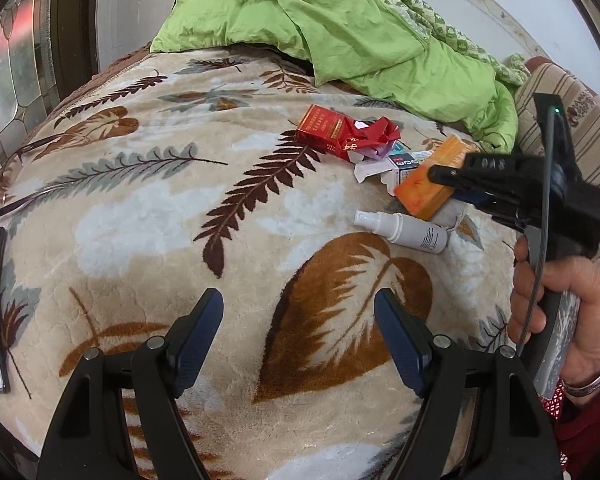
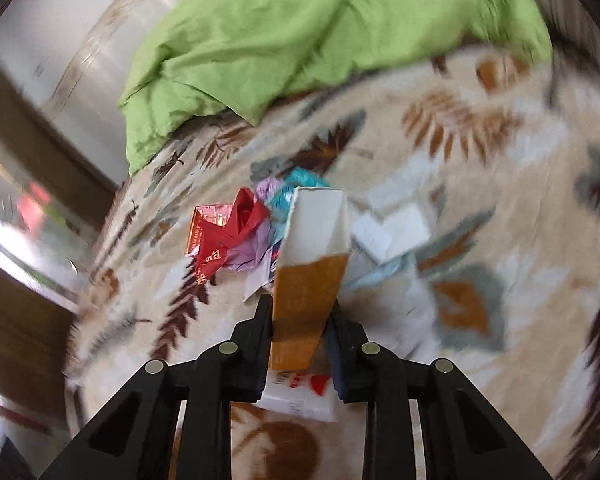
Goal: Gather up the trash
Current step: 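Return both tools to the bed and grasp the orange box with the right tool, then grasp the white bottle with the left tool while the right tool holds the orange box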
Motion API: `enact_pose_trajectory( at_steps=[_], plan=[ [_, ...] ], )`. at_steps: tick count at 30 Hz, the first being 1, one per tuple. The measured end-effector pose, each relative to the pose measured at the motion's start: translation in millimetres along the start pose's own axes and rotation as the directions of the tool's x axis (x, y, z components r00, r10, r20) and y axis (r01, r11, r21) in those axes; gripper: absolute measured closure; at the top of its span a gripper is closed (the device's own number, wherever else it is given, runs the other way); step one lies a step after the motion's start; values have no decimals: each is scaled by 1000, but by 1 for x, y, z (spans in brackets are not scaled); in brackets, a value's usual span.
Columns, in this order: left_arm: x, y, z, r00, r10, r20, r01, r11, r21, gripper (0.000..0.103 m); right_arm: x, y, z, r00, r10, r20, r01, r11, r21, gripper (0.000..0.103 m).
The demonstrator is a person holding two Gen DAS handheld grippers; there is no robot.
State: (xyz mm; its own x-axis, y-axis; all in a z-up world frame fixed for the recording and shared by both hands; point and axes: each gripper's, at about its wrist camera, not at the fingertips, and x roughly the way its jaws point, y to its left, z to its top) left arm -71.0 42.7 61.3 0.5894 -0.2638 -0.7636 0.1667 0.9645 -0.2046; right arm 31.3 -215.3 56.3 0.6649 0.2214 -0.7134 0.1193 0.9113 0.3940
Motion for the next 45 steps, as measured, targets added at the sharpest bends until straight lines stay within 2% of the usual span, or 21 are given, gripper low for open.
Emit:
enact_pose_trajectory(
  at_steps=[4, 6, 9, 13, 19, 26, 29, 31, 34, 36, 42, 45],
  plan=[
    [1, -2, -1, 1000, -5, -7, 5, 1000, 1, 26, -2, 5, -9, 998, -64, 24, 67, 985, -156, 78],
    [0, -1, -1, 1000, -6, -8, 6, 1000, 1, 26, -4, 6, -17, 999, -50, 6, 51, 982, -184, 79],
    [2, -1, 0, 1000, -19, -18, 18, 1000, -16, 26, -15, 4, -30, 999, 28, -39, -34, 989, -147, 79],
    [5, -4, 1, 999, -40, -36, 39, 999, -30, 26, -31, 1, -48, 985, 143, -94, -150, 986, -72, 79],
    [18, -23, 16, 998, -48, -39, 48, 999, 4, 26, -82, -3, -61, 993, 121, 9, -119, 987, -110, 79],
    [59, -55, 38, 997, 6, -82, -2, 998, 55, 28, -116, -27, -74, 994, 82, 66, -73, 989, -128, 79],
    [78, -69, 39, 991, 86, -99, -77, 992, 99, 43, -120, -38, -80, 995, 69, 72, -60, 992, -115, 79],
    [89, -71, 38, 987, 102, -123, -90, 991, 99, 59, -123, -46, -82, 995, 70, 74, -63, 993, -99, 79],
    [94, -70, 32, 984, 144, -107, -130, 984, 124, 70, -128, -53, -86, 994, 72, 80, -65, 994, -87, 79],
    [89, -70, 26, 985, 150, -86, -137, 980, 145, 74, -131, -54, -88, 993, 76, 85, -69, 994, -84, 79],
    [59, -57, 2, 997, 62, -45, -56, 992, 112, 74, -141, -46, -97, 991, 95, 91, -86, 991, -101, 79],
    [40, -55, -11, 999, 43, -23, -40, 992, 120, 74, -147, -40, -104, 990, 103, 92, -92, 989, -116, 79]
  ],
)
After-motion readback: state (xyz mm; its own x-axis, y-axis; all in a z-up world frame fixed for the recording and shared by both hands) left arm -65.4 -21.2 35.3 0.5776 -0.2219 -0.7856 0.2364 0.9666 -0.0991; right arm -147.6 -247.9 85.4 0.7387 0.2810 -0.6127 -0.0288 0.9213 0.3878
